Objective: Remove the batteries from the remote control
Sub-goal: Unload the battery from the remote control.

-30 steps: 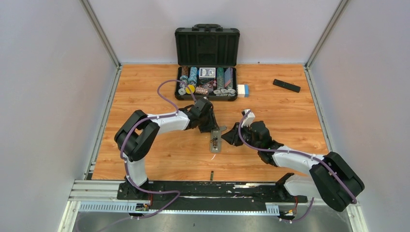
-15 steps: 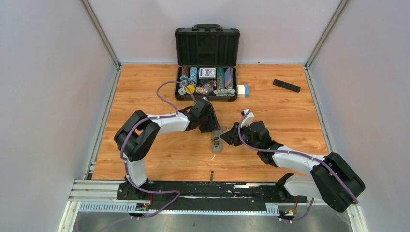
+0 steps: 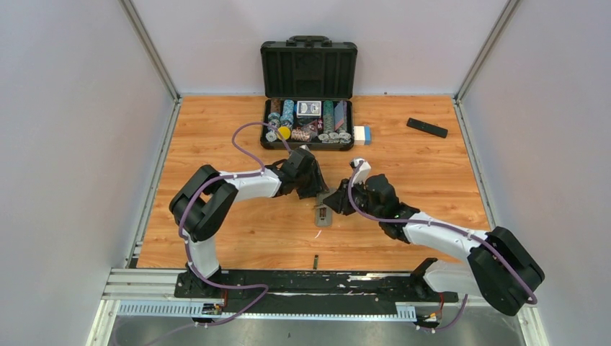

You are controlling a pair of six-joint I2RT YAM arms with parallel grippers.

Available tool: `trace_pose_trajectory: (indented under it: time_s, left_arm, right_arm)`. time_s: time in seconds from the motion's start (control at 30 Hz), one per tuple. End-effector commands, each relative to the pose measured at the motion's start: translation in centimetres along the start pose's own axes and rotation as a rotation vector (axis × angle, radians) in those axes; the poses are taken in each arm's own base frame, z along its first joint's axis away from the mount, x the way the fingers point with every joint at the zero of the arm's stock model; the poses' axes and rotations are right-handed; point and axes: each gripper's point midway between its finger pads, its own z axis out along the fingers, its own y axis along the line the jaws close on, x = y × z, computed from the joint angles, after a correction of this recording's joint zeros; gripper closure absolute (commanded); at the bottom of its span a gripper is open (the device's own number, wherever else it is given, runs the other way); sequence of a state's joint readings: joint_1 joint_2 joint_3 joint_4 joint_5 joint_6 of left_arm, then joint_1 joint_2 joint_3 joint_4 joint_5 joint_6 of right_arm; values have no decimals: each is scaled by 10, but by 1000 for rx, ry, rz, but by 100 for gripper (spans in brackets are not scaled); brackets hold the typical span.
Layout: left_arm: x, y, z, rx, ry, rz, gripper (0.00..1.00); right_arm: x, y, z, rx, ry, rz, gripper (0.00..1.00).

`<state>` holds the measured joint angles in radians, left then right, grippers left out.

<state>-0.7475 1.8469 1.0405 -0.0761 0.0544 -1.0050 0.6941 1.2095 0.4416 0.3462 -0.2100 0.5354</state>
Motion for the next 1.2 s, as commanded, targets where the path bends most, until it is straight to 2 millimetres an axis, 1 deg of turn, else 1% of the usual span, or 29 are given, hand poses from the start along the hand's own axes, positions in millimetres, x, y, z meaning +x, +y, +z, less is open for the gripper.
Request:
trace_pose_trajectory:
  time_s: [0.0, 0.17, 0.3, 0.43, 0.6, 0.77, 0.8, 1.03, 1.17]
  left_arm:
    - [69, 96, 9, -309, 198, 10, 43]
    - [68, 95, 7, -309, 197, 15, 42]
    - [68, 95, 5, -314, 200, 18, 43]
    - [67, 95, 1, -335, 208, 23, 43]
    - [68, 94, -2, -341, 218, 4, 43]
    - [70, 97, -3, -356, 223, -2, 44]
    - [70, 98, -3, -360, 226, -3, 44]
    - [72, 104, -3, -401, 236, -1, 45]
    - [76, 106, -4, -430, 250, -18, 47]
  right_arm:
    - [-7, 14, 0, -2, 18, -97, 100]
    - [-10, 19, -10, 12, -5, -104, 100]
    - [-15, 10, -22, 69, -48, -78, 100]
    - [-14, 1, -31, 115, -70, -59, 100]
    - [-3, -9, -26, 167, -15, -30, 100]
    - [6, -12, -21, 184, 25, -21, 100]
    - [4, -17, -21, 212, 13, -24, 100]
    - [0, -22, -23, 259, -8, -44, 100]
    - [2, -27, -17, 256, -45, -29, 100]
